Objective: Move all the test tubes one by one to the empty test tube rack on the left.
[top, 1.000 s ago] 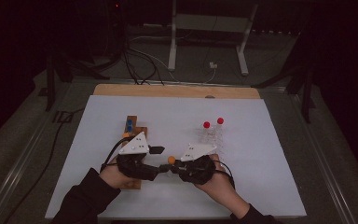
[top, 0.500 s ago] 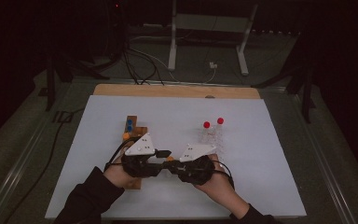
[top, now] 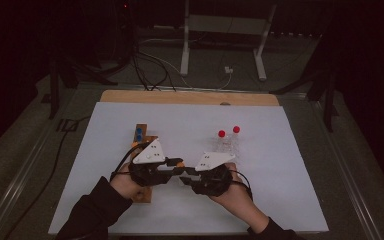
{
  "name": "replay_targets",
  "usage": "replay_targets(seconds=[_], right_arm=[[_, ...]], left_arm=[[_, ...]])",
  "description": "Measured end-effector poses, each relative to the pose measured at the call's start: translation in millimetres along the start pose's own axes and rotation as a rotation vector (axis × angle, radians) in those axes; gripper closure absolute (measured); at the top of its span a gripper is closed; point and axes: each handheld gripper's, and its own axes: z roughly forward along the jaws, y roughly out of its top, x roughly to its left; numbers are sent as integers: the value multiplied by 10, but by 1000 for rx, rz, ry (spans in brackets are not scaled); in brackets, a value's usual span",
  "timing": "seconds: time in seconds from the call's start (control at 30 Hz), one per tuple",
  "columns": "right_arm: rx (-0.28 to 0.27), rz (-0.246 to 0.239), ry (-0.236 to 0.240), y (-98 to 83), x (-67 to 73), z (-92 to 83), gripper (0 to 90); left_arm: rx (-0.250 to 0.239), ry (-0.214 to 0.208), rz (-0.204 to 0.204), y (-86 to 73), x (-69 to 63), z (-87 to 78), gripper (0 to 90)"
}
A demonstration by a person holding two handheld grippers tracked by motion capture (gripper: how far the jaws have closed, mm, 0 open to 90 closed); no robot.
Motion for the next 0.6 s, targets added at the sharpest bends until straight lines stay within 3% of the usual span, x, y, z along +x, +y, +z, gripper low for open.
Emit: replay_targets(seconds=[0.3, 0.6], right_arm=[[-63, 35, -45, -1, -88, -179, 337], [-119, 91, -84, -29, -156, -328, 47]], left_arm=[[-22, 88, -19, 28, 157, -307, 719], [-29, 173, -27, 9, 233, -595, 719]])
